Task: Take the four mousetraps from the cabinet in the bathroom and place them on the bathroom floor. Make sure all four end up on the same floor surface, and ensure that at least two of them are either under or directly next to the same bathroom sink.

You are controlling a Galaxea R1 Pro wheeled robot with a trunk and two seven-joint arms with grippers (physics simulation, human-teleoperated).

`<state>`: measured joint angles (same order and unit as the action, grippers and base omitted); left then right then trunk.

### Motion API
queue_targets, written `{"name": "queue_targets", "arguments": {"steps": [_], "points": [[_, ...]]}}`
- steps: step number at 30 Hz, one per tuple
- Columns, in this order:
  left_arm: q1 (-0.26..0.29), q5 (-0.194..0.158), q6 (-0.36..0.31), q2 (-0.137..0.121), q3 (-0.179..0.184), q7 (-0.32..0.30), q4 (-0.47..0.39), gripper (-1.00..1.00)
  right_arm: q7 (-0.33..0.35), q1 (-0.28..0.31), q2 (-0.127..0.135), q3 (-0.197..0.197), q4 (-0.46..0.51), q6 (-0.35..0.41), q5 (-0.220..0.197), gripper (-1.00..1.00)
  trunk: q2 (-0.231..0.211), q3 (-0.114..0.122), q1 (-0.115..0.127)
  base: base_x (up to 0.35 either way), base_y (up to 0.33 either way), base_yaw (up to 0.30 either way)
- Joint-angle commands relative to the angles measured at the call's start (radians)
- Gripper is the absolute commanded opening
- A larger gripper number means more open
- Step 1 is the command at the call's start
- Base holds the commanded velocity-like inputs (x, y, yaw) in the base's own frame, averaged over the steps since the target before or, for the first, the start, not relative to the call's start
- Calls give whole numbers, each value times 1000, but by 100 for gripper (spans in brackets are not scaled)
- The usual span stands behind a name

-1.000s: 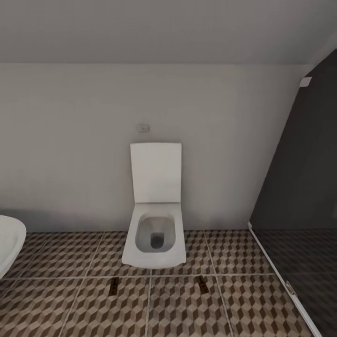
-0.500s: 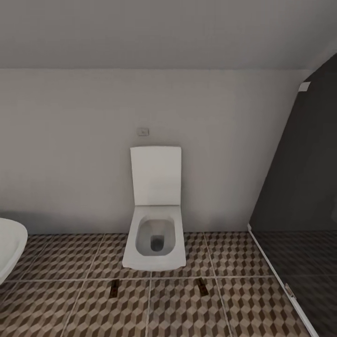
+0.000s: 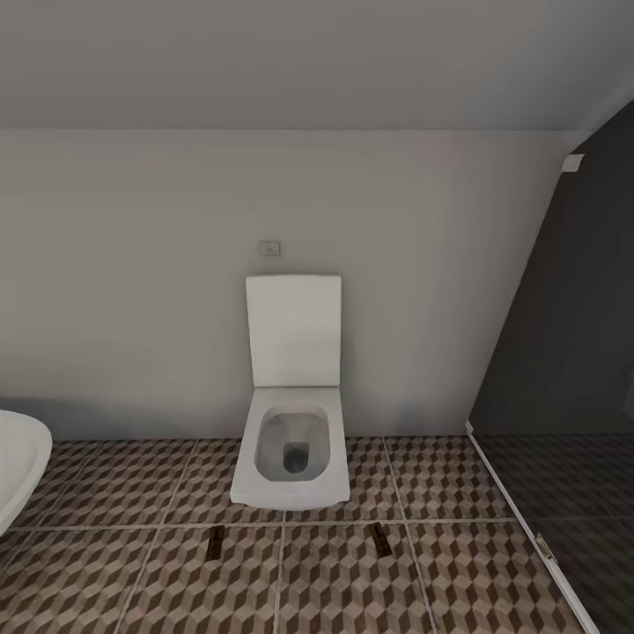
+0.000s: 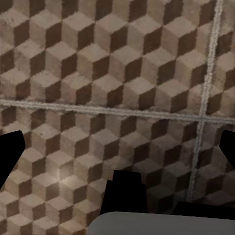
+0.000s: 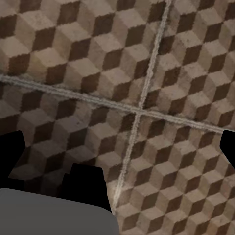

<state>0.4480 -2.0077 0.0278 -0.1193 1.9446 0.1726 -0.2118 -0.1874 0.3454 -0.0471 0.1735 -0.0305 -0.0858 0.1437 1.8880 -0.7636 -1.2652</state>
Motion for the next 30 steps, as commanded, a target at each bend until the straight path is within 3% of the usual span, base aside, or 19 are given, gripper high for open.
{"name": "queue_targets", "arguments": {"steps": [1,30], "points": [[1,-5,3,-1,7,7,-5,100,-6,1,0,1,-3,-3,10,100,0,-1,0,0,0,0],[1,-5,3,-3,7,7,0,100,-6,1,0,1,-3,-3,10,100,0,-1,0,0,0,0]]}}
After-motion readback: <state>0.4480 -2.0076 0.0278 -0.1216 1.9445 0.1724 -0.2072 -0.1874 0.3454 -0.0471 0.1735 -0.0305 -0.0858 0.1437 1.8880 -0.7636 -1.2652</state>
